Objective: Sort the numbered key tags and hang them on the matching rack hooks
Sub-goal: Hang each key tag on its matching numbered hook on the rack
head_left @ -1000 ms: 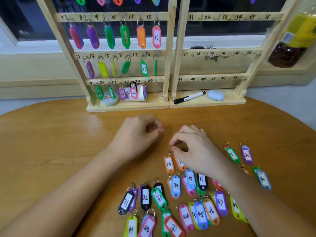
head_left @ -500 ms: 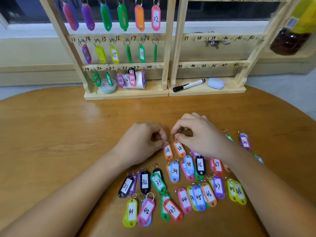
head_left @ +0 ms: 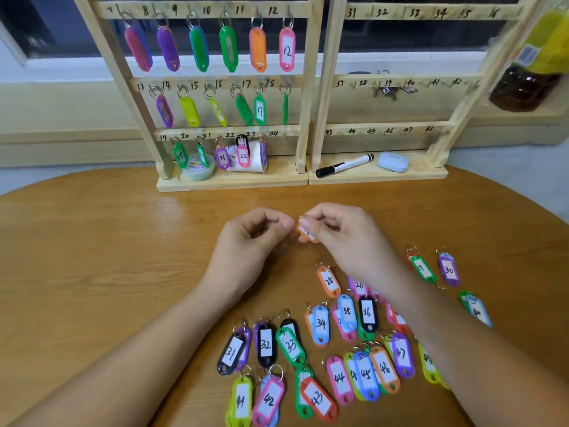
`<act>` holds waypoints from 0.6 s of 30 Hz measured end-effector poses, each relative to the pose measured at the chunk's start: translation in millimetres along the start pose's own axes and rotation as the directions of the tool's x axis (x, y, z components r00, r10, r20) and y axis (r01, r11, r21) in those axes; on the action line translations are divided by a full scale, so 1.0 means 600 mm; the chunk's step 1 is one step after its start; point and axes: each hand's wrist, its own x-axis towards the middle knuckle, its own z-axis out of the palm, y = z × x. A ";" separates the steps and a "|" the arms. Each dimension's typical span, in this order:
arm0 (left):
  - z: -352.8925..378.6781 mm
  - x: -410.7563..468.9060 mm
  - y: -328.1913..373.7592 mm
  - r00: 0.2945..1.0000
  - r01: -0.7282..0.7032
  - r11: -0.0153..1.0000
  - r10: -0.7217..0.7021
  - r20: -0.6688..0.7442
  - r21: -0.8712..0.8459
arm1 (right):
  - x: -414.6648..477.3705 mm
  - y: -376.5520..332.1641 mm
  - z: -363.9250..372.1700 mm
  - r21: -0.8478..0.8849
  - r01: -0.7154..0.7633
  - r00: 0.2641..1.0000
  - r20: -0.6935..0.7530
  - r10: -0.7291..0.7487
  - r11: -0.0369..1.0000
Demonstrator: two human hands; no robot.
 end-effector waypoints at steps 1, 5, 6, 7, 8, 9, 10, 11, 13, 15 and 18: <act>-0.003 0.002 -0.001 1.000 0.003 1.000 -0.003 -0.008 -0.009 | 0.014 -0.002 0.000 0.007 -0.024 0.999 -0.026 0.024 1.000; -0.012 0.014 -0.006 0.998 0.048 0.999 -0.048 -0.031 -0.001 | 0.101 -0.008 -0.003 0.008 -0.063 0.982 -0.176 0.064 0.998; -0.015 0.017 -0.010 0.998 0.060 0.998 -0.060 -0.025 0.007 | 0.126 -0.010 -0.003 0.001 -0.066 0.978 -0.198 0.065 0.998; -0.016 0.018 -0.012 0.998 0.068 0.998 -0.068 -0.018 0.011 | 0.149 -0.013 -0.003 -0.001 -0.073 0.975 -0.209 0.071 0.997; -0.017 0.018 -0.014 0.997 0.070 0.997 -0.070 -0.011 0.016 | 0.171 -0.015 -0.001 0.011 -0.082 0.973 -0.216 0.082 0.997; -0.017 0.018 -0.016 0.998 0.070 0.997 -0.070 -0.005 0.024 | 0.189 -0.018 0.001 0.027 -0.089 0.970 -0.223 0.093 0.996; -0.017 0.017 -0.016 0.998 0.068 0.997 -0.068 -0.001 0.034 | 0.206 -0.020 0.004 0.039 -0.092 0.968 -0.230 0.098 0.995; -0.017 0.017 -0.016 0.998 0.065 0.997 -0.065 0.005 0.041 | 0.219 -0.022 0.007 0.045 -0.092 0.967 -0.235 0.100 0.995; -0.016 0.017 -0.017 0.998 0.063 0.997 -0.064 0.013 0.046 | 0.236 -0.025 0.011 0.046 -0.088 0.965 -0.244 0.097 0.995; -0.016 0.018 -0.020 0.998 0.065 0.996 -0.066 0.014 0.059 | 0.244 -0.025 0.015 0.045 -0.096 0.963 -0.248 0.104 0.994; -0.015 0.018 -0.019 0.998 0.056 0.995 -0.057 0.017 0.080 | 0.246 -0.026 0.017 0.060 -0.101 0.959 -0.262 0.113 0.993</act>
